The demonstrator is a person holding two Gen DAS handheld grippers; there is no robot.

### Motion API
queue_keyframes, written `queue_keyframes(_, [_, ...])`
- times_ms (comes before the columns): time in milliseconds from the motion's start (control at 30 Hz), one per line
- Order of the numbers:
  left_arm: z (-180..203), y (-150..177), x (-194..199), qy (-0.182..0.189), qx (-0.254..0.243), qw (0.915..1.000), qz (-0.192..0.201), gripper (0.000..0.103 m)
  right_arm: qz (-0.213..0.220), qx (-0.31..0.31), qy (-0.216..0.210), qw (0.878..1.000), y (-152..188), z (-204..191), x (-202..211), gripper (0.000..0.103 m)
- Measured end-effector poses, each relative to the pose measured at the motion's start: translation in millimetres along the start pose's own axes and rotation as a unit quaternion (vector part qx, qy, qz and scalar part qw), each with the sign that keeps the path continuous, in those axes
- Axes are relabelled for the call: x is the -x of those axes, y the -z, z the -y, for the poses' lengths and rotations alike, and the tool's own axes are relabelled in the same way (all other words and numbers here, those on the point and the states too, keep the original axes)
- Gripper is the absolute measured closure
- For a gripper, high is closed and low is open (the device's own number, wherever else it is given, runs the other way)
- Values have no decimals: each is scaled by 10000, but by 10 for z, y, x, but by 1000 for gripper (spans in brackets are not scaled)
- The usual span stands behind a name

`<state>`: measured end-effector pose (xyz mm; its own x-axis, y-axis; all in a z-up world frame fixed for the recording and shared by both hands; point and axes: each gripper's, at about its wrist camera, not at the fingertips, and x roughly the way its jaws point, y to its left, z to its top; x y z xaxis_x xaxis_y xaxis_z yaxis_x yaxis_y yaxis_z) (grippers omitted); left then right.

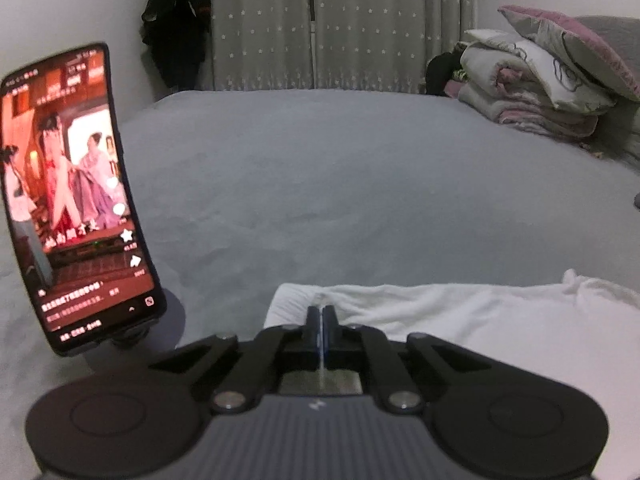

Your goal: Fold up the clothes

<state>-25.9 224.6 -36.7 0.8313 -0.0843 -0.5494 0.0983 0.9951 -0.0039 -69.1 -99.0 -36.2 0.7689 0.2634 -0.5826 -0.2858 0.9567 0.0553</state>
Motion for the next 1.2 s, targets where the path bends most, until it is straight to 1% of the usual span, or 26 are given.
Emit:
queue_keyframes(100, [38,7,91,130,37,9999,61,100,5,-63,94,9999,40,76,51,71])
queue_keyframes(200, [6,83,-26,-64,-123,9999,-103,98,-82,0,259,9996,128,174,72,71])
queue_keyframes(233, [-17,100,-52,-105,-99,9998,-129,98,-96,58,328,9994,163,209,87,68])
queue_keyframes(300, [-65,105,-47,-106,73,9998,-129,98,-52,133,459,9988,221,295,184,67])
queue_keyframes(400, [-96,58,66,28,355,9993,-87,98,103,-134,604,9980,272,489,413,67])
queue_keyframes(500, [-40,23,182,207,376,9991,2,98,210,-428,885,9949,294,683,648,67])
queue_keyframes(567, [30,6,227,365,404,9985,11,98,175,-534,1174,9915,296,794,775,67])
queue_keyframes(633, [136,-8,257,526,317,9981,-19,97,114,-626,1454,9873,297,897,889,67])
queue_keyframes(700, [246,-18,287,685,206,9974,-53,93,22,-769,1598,9841,308,1002,989,67])
queue_keyframes(767, [361,-21,310,801,63,9967,-115,82,-86,-927,1692,9812,325,1106,1091,66])
queue_keyframes(800, [419,-23,321,854,-12,9962,-148,79,-138,-989,1716,9801,341,1150,1136,65])
queue_keyframes(867, [538,-31,333,979,-151,9948,-249,65,-241,-1113,1763,9777,372,1239,1226,61])
queue_keyframes(900, [599,-41,330,1060,-209,9936,-335,60,-291,-1183,1795,9762,397,1294,1287,58])
queue_keyframes(967, [694,-31,339,1200,-328,9908,-538,44,-385,-1345,1874,9723,439,1397,1392,53])
queue_keyframes(1033, [783,-13,353,1290,-451,9880,-723,38,-491,-1548,1960,9671,478,1499,1479,51])
queue_keyframes(1100, [870,8,370,1289,-579,9863,-855,31,-614,-1768,2085,9600,502,1616,1551,46])
queue_keyframes(1133, [914,19,378,1288,-643,9853,-921,27,-677,-1881,2177,9553,520,1678,1586,46])
queue_keyframes(1200, [951,34,403,1293,-744,9839,-984,26,-784,-2063,2371,9461,555,1784,1656,46])
